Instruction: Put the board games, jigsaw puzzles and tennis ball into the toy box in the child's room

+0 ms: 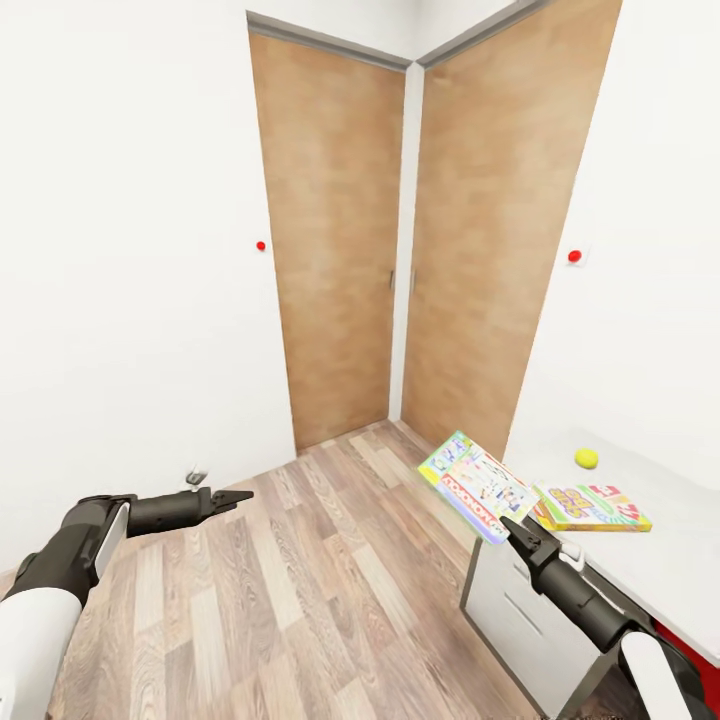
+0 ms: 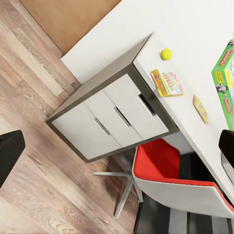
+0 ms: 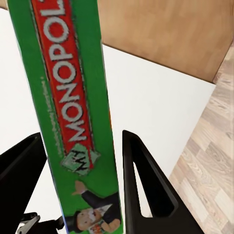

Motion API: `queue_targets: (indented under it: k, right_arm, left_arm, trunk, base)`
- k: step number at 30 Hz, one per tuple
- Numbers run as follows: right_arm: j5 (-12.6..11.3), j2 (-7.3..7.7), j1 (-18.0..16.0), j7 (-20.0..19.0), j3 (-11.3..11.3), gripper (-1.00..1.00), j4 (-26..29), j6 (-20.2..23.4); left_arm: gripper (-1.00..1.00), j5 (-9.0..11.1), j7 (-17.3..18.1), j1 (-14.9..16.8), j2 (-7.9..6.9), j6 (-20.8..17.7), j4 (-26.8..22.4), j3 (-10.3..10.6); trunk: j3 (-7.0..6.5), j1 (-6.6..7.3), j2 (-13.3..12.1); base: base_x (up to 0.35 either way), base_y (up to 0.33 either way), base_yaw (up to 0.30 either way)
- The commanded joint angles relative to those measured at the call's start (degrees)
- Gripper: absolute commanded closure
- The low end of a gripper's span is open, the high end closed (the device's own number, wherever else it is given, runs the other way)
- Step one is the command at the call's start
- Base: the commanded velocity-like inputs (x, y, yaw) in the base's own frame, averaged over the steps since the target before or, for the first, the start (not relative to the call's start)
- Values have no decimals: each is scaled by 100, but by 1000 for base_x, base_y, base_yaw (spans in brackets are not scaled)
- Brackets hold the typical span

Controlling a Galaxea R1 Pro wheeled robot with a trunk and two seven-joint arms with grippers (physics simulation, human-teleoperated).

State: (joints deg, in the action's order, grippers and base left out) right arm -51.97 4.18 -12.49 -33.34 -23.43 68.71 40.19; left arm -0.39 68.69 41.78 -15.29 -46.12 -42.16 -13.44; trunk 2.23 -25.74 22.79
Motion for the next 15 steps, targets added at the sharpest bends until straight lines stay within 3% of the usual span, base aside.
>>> queue_targets:
  k: [1, 15]
  right_arm:
    - [-23, 0, -7, -8, -10, 100, 0, 41]
    - [-23, 11, -7, -14, -22, 100, -40, 34]
  left_arm:
    - [-100, -5, 22, 5, 0, -55, -2, -10]
    - [-100, -5, 22, 0, 8, -64, -2, -10]
  trunk:
    - [9, -4, 13]
    - [-49, -4, 13]
  base:
    - [0, 0, -228]
    - [0, 0, -252]
